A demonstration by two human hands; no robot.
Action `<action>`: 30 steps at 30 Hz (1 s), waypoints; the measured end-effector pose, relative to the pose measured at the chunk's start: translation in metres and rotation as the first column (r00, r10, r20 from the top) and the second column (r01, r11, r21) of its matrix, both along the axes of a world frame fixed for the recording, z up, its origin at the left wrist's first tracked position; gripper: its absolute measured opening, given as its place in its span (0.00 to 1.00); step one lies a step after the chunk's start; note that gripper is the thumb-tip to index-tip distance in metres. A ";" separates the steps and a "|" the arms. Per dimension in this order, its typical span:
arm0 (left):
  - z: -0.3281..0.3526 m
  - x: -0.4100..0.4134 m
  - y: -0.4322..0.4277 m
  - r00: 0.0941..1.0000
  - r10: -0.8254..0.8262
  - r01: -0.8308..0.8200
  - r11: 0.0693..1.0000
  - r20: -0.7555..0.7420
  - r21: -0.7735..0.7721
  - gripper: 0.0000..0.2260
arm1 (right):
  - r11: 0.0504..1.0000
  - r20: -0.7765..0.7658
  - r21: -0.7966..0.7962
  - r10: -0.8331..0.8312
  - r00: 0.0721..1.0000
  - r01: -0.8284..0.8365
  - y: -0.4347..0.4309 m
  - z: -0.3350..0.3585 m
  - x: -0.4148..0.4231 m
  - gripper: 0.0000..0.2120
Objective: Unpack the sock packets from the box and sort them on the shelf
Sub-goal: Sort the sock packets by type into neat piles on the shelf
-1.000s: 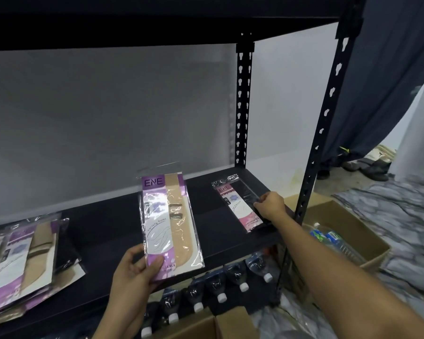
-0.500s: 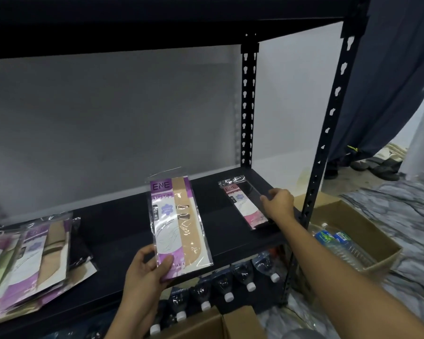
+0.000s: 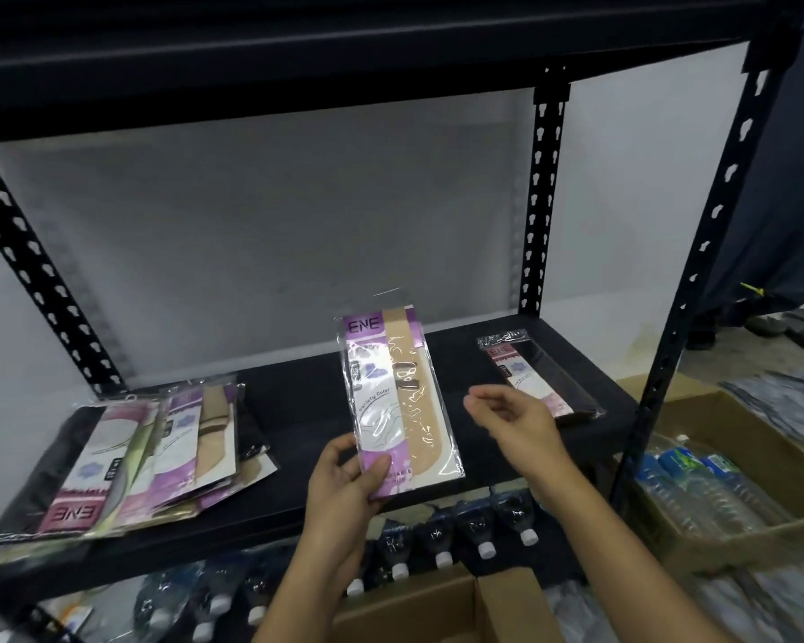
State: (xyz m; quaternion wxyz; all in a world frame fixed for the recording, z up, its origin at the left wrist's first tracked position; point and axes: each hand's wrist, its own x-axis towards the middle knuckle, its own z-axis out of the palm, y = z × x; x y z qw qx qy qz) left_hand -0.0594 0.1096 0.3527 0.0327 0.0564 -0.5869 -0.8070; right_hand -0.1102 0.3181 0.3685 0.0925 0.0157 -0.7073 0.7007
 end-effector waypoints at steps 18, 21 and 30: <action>0.002 0.016 -0.030 0.998 -0.015 0.017 0.999 -0.065 0.036 0.25 | 0.987 0.097 -0.093 0.141 0.985 -0.132 -0.042 -0.004 0.020 0.09; -0.003 0.016 -0.043 0.997 0.048 -0.046 0.998 -0.067 0.032 0.23 | 0.992 0.143 -0.064 0.116 0.983 -0.108 -0.032 -0.004 0.008 0.09; -0.016 0.014 -0.063 0.994 0.109 -0.107 0.993 -0.034 0.048 0.13 | 0.996 0.249 0.085 -0.038 0.968 0.017 -0.001 -0.013 -0.057 0.08</action>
